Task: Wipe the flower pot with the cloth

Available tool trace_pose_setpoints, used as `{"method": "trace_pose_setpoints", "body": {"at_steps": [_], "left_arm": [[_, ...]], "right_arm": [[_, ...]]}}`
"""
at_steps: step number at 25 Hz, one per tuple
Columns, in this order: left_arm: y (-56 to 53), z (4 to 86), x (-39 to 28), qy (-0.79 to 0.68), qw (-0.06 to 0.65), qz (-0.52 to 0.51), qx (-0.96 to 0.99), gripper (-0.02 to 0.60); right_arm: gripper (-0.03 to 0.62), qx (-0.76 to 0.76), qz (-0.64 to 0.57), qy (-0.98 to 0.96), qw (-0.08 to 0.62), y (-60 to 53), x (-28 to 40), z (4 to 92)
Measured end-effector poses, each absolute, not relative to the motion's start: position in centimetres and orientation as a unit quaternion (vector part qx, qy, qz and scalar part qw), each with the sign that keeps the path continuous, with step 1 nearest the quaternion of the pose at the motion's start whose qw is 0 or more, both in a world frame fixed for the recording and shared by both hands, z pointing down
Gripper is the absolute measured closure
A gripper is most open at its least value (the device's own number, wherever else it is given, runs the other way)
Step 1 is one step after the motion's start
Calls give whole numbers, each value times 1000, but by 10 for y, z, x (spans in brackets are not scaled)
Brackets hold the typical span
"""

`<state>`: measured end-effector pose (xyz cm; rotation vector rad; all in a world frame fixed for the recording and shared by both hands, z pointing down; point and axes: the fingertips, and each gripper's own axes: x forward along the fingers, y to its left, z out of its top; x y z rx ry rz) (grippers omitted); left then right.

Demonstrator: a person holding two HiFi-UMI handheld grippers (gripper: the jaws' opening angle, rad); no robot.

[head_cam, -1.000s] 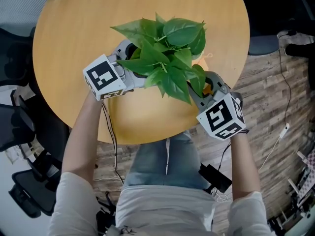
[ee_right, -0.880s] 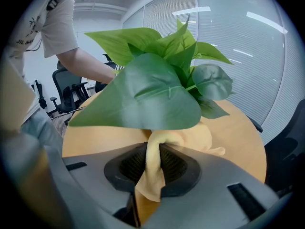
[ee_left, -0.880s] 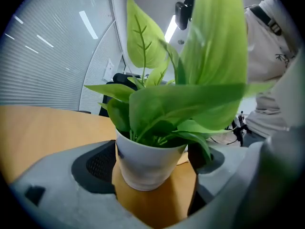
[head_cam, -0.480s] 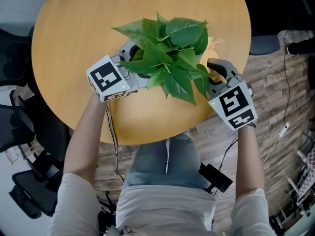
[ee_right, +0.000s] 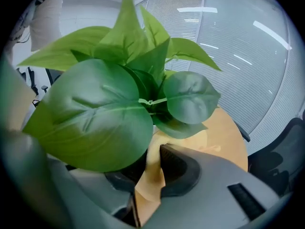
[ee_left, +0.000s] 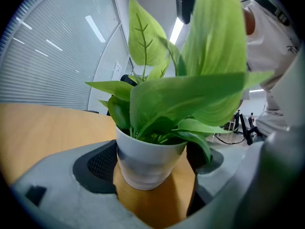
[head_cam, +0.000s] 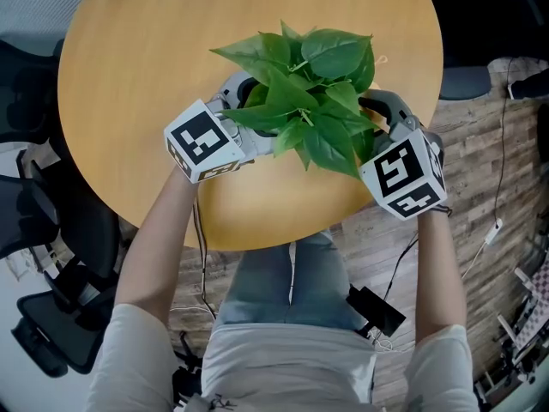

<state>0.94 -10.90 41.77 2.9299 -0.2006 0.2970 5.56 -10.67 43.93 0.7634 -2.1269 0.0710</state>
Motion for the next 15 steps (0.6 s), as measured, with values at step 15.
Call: {"method": "trace_pose_setpoints", "body": {"at_steps": [15], "left_arm": [[-109,423,10,-102,113,104,983,115]], "right_arm": [[531,319,38,-854,408,-95,53,437]]}}
